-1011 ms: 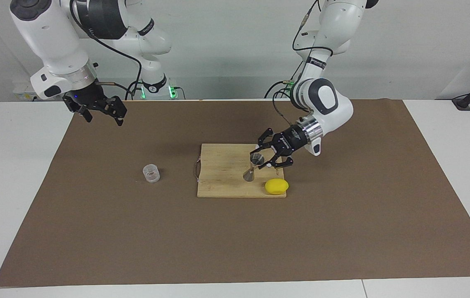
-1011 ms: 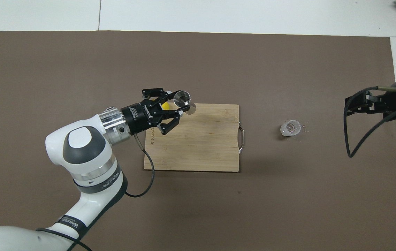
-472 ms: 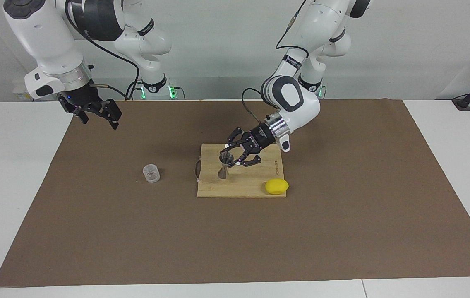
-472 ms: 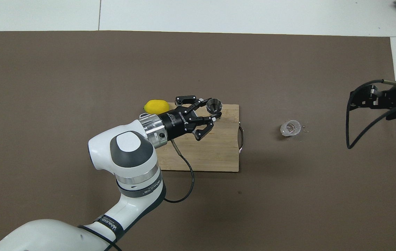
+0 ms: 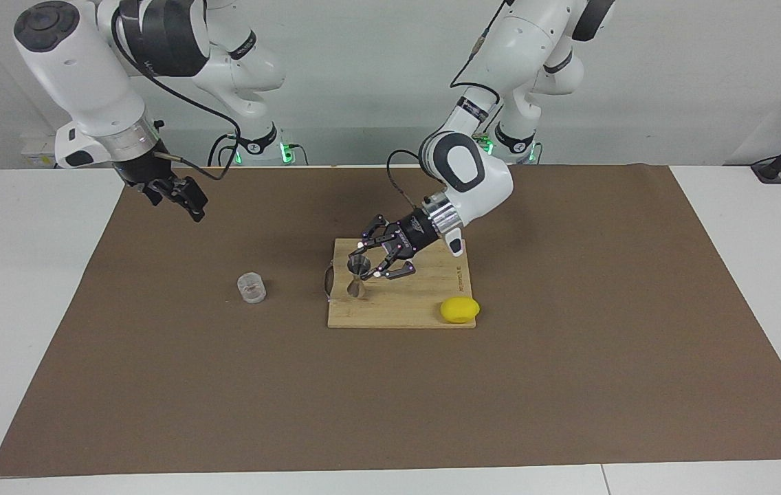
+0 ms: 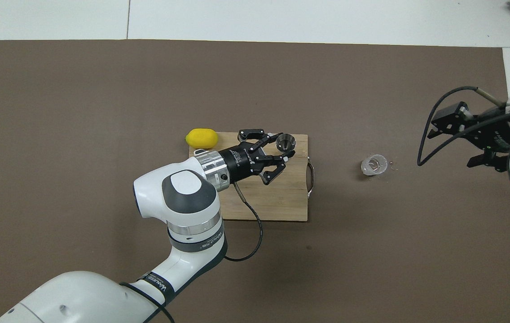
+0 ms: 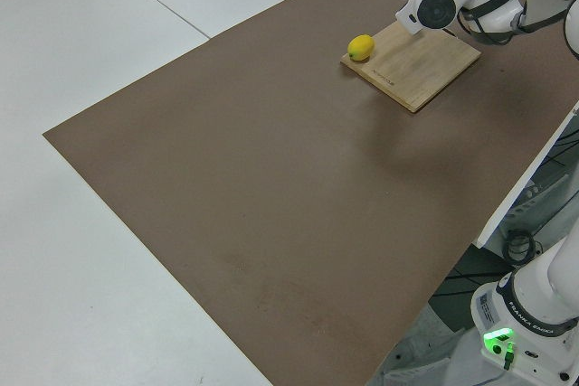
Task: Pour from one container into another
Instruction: 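Carry the metal cup with the left gripper over the cutting board, then set the metal cup on the board while the right gripper reaches the clear cup, then withdraw the left gripper while the right gripper grasps the clear cup, then carry the clear cup over the metal cup while the left gripper retreats, then tilt the clear cup with the right gripper over the metal cup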
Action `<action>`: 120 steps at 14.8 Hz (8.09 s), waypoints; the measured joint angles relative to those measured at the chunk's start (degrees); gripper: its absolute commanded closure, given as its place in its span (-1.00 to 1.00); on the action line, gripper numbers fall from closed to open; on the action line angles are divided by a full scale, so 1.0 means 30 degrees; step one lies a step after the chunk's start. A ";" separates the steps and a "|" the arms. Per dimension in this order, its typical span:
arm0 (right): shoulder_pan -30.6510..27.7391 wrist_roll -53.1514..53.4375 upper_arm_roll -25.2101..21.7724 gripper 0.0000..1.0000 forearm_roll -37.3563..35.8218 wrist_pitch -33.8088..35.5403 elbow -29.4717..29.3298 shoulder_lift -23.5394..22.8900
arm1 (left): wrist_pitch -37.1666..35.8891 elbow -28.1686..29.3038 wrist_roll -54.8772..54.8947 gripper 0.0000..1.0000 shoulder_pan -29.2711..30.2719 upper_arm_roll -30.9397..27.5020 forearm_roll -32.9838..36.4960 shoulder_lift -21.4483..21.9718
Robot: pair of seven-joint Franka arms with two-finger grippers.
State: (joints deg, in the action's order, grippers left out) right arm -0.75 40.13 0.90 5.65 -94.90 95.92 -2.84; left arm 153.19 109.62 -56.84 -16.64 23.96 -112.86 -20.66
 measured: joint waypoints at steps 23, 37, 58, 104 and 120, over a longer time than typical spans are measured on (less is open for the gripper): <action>-0.3964 0.2742 -0.0052 -1.00 1.0736 -0.5834 0.4954 -0.6207 | 0.1064 0.0084 0.1035 -1.00 -0.0253 -0.0054 0.0003 -0.0467; -0.2861 0.1743 -0.0007 -0.71 1.3288 -0.7312 0.6425 -0.6533 | 0.2835 -0.0034 0.0358 -1.00 0.2119 -0.0430 0.3755 0.3592; 0.2935 1.2236 0.0116 0.97 0.7982 -0.8731 0.4218 -0.4218 | -1.2179 -0.2769 0.3780 -1.00 0.9471 -0.0606 3.5690 0.4435; 0.9743 2.0597 0.0195 0.95 -0.8387 -0.5902 -0.1584 -0.5922 | -2.2423 -0.5921 1.9321 -1.00 0.7353 -0.5459 3.7231 0.7983; 1.0480 2.0597 0.0199 0.95 -1.0634 -0.6986 -0.0394 -0.5535 | -2.2497 -0.5921 1.9321 -1.00 0.7430 -0.5452 3.7231 0.7983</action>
State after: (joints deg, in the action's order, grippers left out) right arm 30.69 101.92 1.50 -26.25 -115.86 94.74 -19.45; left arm 85.70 91.86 1.12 5.65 7.60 -1.17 3.29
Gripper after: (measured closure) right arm 0.493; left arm 0.000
